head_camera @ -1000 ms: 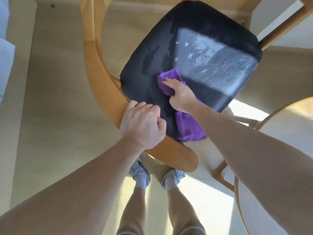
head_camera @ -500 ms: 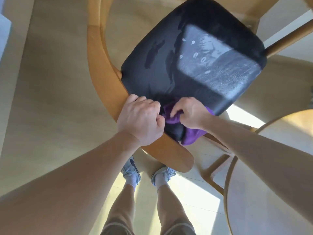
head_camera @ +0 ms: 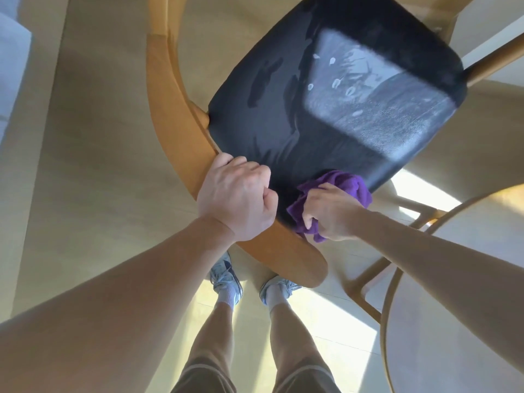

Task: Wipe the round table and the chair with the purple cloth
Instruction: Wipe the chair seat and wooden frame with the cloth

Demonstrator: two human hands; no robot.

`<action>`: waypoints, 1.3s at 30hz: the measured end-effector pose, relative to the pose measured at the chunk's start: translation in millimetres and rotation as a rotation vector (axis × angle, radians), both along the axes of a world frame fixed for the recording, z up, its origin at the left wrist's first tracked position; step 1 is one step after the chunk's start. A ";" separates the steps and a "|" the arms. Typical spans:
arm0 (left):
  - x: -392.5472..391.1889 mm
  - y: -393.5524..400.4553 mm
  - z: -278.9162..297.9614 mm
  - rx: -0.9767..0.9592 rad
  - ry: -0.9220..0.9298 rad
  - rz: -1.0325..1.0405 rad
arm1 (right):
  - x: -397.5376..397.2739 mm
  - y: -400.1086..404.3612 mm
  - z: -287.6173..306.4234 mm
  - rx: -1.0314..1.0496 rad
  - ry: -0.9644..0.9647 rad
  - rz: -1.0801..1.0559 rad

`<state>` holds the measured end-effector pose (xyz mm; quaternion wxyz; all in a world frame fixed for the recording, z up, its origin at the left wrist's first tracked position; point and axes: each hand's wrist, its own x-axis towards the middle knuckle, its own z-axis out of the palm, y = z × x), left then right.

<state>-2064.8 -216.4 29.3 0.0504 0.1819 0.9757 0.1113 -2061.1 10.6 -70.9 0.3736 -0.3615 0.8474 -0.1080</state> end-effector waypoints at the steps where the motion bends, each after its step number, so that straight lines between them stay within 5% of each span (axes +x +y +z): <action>1: -0.7 -0.3 -0.2 -0.005 -0.008 -0.003 | -9.0 -8.6 4.7 -0.094 0.030 -0.119; 4: -2.4 1.7 1.7 -0.035 -0.020 0.007 | -26.4 -40.0 1.3 -0.295 0.058 -0.340; 10: -2.0 -0.2 1.2 -0.052 -0.061 -0.006 | -2.5 -29.7 -21.2 -0.037 0.155 0.323; 16: -2.9 1.6 4.5 -0.085 -0.092 0.003 | 4.2 14.8 -7.1 0.065 0.077 0.398; 19: -2.2 1.8 5.3 -0.090 -0.110 0.007 | -14.7 13.1 5.7 0.144 -0.130 0.061; 22: -4.0 3.9 5.9 -0.079 -0.105 -0.001 | -34.7 -11.4 17.6 -0.287 -0.018 -0.376; 24: -4.8 4.0 7.1 -0.066 -0.103 -0.010 | -40.7 -35.8 12.1 -0.406 0.010 -0.407; 28: -3.6 4.8 6.5 -0.043 -0.075 -0.017 | -27.8 -64.5 -16.5 -0.072 0.056 -0.039; 35: -2.6 4.5 8.7 -0.038 -0.060 -0.007 | -22.4 -47.6 -14.3 -0.067 0.161 0.397; 39: -3.9 5.1 9.2 -0.076 -0.076 0.001 | -20.0 -42.0 16.4 0.242 -0.062 0.499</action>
